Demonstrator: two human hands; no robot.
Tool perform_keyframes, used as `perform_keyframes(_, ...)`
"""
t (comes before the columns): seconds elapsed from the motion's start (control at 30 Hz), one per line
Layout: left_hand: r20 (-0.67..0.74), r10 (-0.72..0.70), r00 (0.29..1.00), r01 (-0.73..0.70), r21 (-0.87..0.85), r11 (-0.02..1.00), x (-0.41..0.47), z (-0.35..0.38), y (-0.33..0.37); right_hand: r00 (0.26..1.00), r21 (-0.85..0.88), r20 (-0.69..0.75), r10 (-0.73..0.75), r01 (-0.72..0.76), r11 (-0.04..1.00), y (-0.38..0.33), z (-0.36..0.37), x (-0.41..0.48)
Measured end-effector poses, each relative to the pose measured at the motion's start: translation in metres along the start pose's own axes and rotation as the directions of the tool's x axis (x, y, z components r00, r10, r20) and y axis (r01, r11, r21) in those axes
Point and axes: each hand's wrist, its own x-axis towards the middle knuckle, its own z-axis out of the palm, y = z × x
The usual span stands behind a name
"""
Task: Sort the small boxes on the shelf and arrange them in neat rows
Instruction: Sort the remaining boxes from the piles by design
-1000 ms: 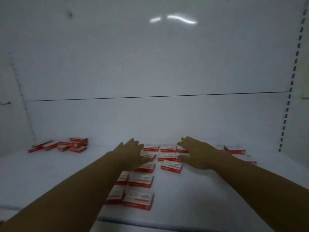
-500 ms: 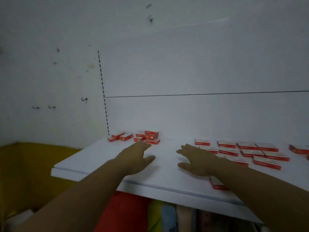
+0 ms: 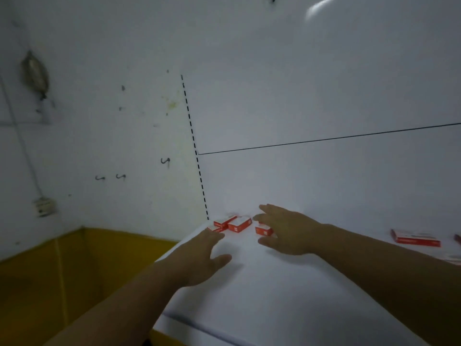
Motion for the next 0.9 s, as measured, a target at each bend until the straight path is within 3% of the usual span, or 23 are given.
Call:
perform_keyframes(0.27, -0.009, 0.105, 0.994, -0.105, 0.053, 0.993, 0.084, 0.004, -0.06, 0.996, -0.037, -0.051, 0.067, -0.068, 0.997, -0.001, 0.027, 0.056)
perform_keyframes(0.43, -0.151, 0.185, 0.971, -0.2, -0.097, 0.975, 0.132, 0.033, -0.095, 0.964, 0.059, -0.066, 0.257, -0.253, 0.966, -0.002, 0.037, 0.07)
perform_keyframes(0.57, -0.244, 0.136, 0.96, -0.189, -0.208, 0.96, 0.175, 0.041, -0.12, 0.922, 0.067, -0.118, 0.368, -0.362, 0.93, -0.014, 0.044, 0.089)
perform_keyframes(0.63, -0.223, 0.101, 0.97, -0.163, -0.281, 0.946, 0.198, 0.044, -0.122, 0.903, 0.08, -0.162, 0.398, -0.39, 0.917, -0.023, 0.053, 0.099)
perform_keyframes(0.77, -0.21, 0.061, 0.976, -0.134, -0.354, 0.926, 0.22, 0.068, -0.112, 0.9, 0.054, -0.246, 0.359, -0.357, 0.932, -0.035, 0.078, 0.112)
perform_keyframes(0.9, -0.266, 0.03, 0.964, -0.092, -0.226, 0.97, 0.227, 0.087, -0.112, 0.866, 0.073, -0.318, 0.386, -0.383, 0.921, -0.035, 0.095, 0.132)
